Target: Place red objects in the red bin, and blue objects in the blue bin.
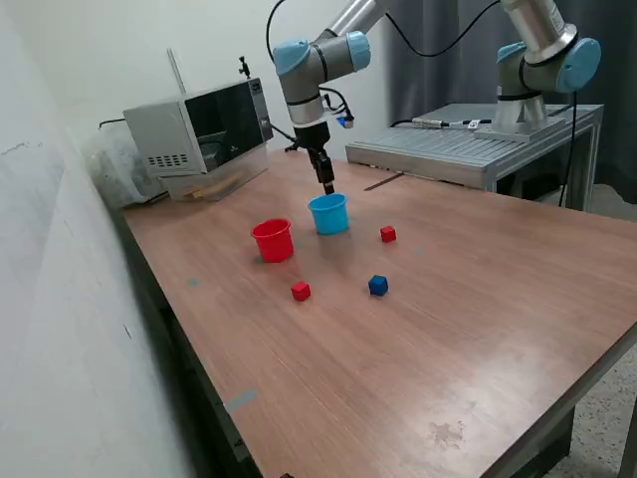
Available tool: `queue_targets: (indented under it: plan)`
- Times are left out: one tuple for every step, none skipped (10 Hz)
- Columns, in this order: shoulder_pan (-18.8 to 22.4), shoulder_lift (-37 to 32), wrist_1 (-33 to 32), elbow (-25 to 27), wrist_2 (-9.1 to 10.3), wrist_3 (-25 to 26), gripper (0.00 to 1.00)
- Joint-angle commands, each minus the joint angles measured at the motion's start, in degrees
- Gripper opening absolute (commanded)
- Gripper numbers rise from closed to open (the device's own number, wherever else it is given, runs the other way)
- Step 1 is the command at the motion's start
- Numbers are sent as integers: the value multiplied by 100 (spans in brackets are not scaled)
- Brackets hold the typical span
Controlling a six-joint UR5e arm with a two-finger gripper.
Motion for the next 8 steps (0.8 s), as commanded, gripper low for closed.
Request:
queue_targets:
  plan:
    - [353, -40, 26, -253, 37, -49, 100]
    - [547, -110, 25, -428, 107, -241, 100]
    - [854, -145, 25, -621, 516, -608, 100]
    - [1153, -154, 17, -832, 1051, -1099, 100]
    - [1251, -154, 8, -939, 1135, -1156, 100]
    - [1392, -93, -9, -1044, 1214, -1209, 100]
    - [1515, 20, -10, -1141, 1363, -1323, 100]
    - [1690, 204, -10, -1255, 1399, -1402, 100]
